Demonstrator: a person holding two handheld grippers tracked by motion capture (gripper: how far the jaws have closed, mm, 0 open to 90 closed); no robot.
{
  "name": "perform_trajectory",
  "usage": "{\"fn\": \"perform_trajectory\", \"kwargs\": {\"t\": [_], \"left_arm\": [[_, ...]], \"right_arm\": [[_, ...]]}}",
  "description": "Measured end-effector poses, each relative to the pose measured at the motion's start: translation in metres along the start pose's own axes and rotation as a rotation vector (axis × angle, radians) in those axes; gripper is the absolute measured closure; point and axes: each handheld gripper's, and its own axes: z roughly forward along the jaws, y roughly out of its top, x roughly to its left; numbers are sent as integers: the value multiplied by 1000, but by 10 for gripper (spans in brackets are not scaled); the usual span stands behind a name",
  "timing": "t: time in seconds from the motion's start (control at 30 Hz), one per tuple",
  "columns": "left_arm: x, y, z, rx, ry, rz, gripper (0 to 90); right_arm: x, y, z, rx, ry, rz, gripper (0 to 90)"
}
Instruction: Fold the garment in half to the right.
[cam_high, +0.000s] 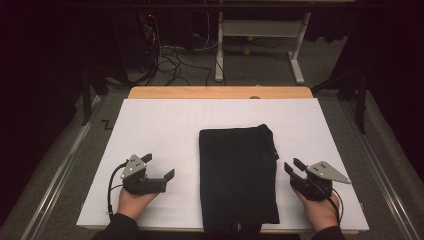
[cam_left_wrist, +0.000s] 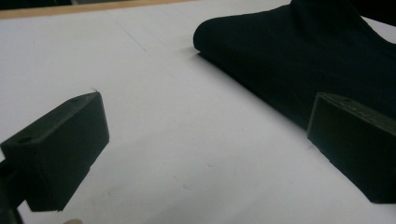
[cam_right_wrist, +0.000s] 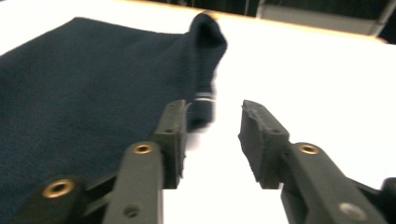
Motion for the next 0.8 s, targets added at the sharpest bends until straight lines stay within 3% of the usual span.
{"fn": "perform_trajectory", "kwargs": {"t": [0.17, 0.23, 0.33, 0.43, 0.57, 0.8], "left_arm": [[0, 0, -5, -3, 5, 22, 0], [1, 0, -10, -12, 11, 22, 0], [4, -3, -19, -19, 15, 13, 0], [7, -5, -26, -34, 20, 10, 0], [9, -5, -29, -51, 17, -9, 0], [7, -7, -29, -38, 3, 13, 0]], "right_arm": [[-20, -13, -22, -75, 46, 15, 363], [-25, -22, -27, -69, 77, 7, 252], [-26, -26, -32, -99, 86, -11, 127], [-25, -23, -34, -142, 96, 29, 1], [-18, -17, -29, -152, 68, 7, 0], [-13, -17, -31, -140, 56, -12, 0]]}}
